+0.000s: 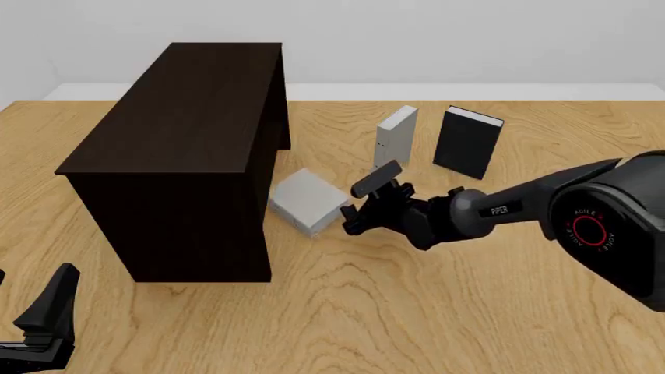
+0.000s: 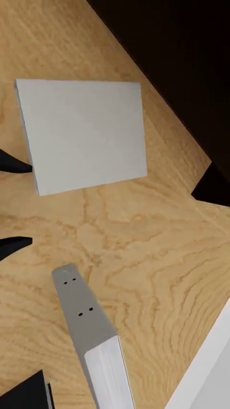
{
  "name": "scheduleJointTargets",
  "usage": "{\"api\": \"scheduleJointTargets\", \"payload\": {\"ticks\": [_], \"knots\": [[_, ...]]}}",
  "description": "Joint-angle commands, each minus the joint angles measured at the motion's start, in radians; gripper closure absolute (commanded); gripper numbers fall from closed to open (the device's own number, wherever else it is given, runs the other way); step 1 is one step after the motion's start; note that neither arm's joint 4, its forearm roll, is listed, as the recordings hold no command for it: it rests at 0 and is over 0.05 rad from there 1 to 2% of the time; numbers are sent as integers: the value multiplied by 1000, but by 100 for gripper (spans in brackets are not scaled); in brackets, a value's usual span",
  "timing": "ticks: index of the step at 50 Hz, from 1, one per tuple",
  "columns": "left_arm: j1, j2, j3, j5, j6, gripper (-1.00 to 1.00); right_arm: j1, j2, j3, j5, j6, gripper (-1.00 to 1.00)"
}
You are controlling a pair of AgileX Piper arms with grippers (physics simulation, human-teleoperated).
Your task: Pick up the book on the right and place it under the cabinet shelf.
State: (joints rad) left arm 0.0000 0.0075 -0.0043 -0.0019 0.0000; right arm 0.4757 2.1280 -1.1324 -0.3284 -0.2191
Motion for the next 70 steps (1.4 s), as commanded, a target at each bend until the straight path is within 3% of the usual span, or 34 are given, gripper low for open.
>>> {"api": "scheduleJointTargets", "payload": {"ticks": [1,70], "knots": [[0,0,0,0,0,-100,29,10,-42,16,24,-100],[0,0,0,0,0,-100,128,130,-285,128,8,-100]]}}
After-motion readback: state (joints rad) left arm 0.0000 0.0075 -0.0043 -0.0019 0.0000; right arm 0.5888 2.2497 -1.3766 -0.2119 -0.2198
